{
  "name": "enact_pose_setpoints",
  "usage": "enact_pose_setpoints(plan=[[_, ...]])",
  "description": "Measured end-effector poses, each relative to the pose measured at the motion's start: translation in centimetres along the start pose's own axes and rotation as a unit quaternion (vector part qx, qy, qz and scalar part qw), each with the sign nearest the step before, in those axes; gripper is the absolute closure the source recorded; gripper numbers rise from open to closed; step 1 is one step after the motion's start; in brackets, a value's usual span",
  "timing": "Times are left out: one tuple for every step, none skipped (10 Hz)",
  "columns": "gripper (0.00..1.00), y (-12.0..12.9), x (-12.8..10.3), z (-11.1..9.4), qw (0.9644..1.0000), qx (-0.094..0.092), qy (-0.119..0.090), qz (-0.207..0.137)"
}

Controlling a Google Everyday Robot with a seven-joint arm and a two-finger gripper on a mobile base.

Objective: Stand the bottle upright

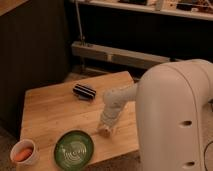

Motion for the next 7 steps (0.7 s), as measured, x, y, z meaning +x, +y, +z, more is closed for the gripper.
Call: enact_pose_setpoints(plan=[[0.45, 0.08, -0.27, 0.00, 1.0000, -0.001, 0.001, 0.004], [0.54, 0.14, -0.50, -0.05, 1.0000, -0.002, 0.002, 0.007], [0.62, 0.12, -0.73, -0.12, 0.9999, -0.004, 0.002, 0.009], [0.72, 0.10, -1.03, -0.24, 0.9999, -0.005, 0.003, 0.011], [0.75, 0.06, -1.15, -0.26, 0.9999, -0.005, 0.004, 0.012], [0.75, -0.03, -1.23, -0.22, 0.9999, -0.004, 0.005, 0.012], [0.75, -0.05, -1.23, -0.19, 0.9999, -0.003, 0.007, 0.011]])
